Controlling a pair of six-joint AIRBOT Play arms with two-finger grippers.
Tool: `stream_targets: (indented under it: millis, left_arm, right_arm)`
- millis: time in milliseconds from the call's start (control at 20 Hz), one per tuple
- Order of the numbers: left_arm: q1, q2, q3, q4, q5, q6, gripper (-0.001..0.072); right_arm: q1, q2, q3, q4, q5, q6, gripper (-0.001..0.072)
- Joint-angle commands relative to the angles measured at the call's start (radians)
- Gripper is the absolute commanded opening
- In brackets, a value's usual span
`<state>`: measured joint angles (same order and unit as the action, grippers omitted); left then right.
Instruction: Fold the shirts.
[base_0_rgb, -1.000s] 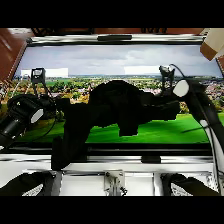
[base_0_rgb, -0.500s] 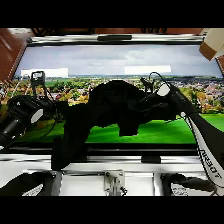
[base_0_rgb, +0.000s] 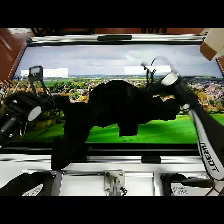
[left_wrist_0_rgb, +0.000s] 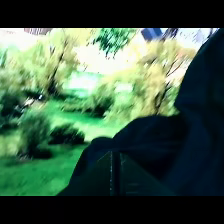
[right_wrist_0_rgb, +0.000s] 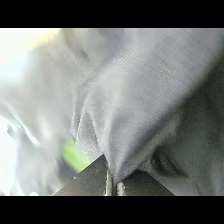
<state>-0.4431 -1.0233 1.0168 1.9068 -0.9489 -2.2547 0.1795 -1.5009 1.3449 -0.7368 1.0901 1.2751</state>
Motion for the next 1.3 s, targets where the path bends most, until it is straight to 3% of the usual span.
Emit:
stream_targets:
  millis: [0, 250, 400, 450, 600, 800, 900, 1000, 1100, 1250]
  left_arm:
    - [0.057, 0.002, 0.133, 0.004, 0.166, -0.003, 0.0045]
    - [0.196, 0.002, 0.589, 0.004, 0.348, -0.028, 0.0045]
    - [0.257, 0.005, 0.837, 0.003, 0.384, -0.027, 0.0045]
    - [0.255, 0.012, 0.884, 0.003, 0.384, -0.004, 0.0045]
    - [0.212, 0.055, 0.910, 0.002, 0.313, 0.156, 0.0045]
    - [0.130, 0.048, 0.873, -0.006, -0.103, 0.269, 0.0045]
    - [0.086, 0.040, 0.743, -0.007, -0.252, 0.356, 0.0044]
    - [0.047, 0.040, 0.521, -0.069, -0.312, 0.354, 0.0044]
    - [-0.002, 0.040, 0.264, -0.181, -0.286, 0.354, 0.0044]
    - [-0.082, 0.040, -0.003, -0.203, -0.246, 0.274, 0.0044]
  right_arm:
    - [-0.090, 0.044, 0.269, 0.023, -0.123, -0.036, 0.0054]
    - [-0.215, 0.126, 0.682, 0.020, -0.463, -0.020, 0.0054]
    - [-0.294, 0.238, 0.727, 0.003, -0.722, -0.071, 0.0054]
    - [-0.328, 0.276, 0.727, -0.014, -0.719, -0.069, 0.0054]
    - [-0.425, 0.377, 0.727, -0.098, -0.443, -0.068, 0.0054]
    - [-0.446, 0.429, 0.626, -0.467, 0.198, 0.100, 0.0054]
    - [-0.445, 0.428, 0.433, -0.510, 0.402, 0.168, 0.0055]
    - [-0.436, 0.428, 0.173, -0.452, 0.422, 0.195, 0.0054]
    - [-0.394, 0.428, -0.076, -0.418, 0.362, 0.193, 0.0054]
    - [-0.326, 0.428, -0.328, -0.503, 0.345, 0.190, 0.0063]
